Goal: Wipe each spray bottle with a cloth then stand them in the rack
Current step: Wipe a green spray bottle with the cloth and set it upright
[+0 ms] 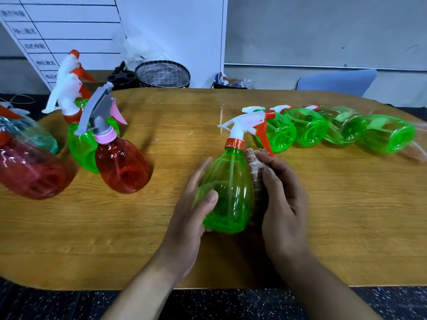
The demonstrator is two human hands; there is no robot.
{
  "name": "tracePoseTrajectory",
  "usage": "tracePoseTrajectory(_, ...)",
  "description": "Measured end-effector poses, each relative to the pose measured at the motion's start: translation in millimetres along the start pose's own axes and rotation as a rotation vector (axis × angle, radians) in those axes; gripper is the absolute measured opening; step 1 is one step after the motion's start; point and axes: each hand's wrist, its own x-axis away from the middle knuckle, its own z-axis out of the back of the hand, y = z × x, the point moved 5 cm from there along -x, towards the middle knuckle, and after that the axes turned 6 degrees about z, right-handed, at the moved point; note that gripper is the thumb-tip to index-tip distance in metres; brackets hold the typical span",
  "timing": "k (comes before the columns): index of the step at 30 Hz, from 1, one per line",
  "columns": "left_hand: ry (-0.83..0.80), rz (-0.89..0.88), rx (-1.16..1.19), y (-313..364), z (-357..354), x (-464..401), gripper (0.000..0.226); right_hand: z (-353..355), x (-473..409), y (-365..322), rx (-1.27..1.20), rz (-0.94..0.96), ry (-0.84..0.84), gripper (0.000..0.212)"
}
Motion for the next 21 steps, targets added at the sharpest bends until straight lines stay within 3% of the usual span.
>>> tracePoseTrajectory(5, -0.025, -0.003, -0.006, -1, 0, -1, 0.056, -2, -2, -4, 0.021, 0.056, -0.053, 0.026)
tracePoseTrajectory(11, -0.055, -0.049, -0.061, -7, 1, -2, 0.05, -5, -3, -5, 0.239, 0.165, -0.171, 0.032)
tracePoseTrajectory(16, -0.047, -0.078, -0.128, -9, 5, -4, 0.048, -10, 4, -18, 0.58, 0.359, -0.34, 0.033)
tracePoseTrajectory(21, -0.037, -0.041, -0.031, -7, 6, -4, 0.05, -16, 21, -28, 0.639, 0.567, -0.532, 0.032)
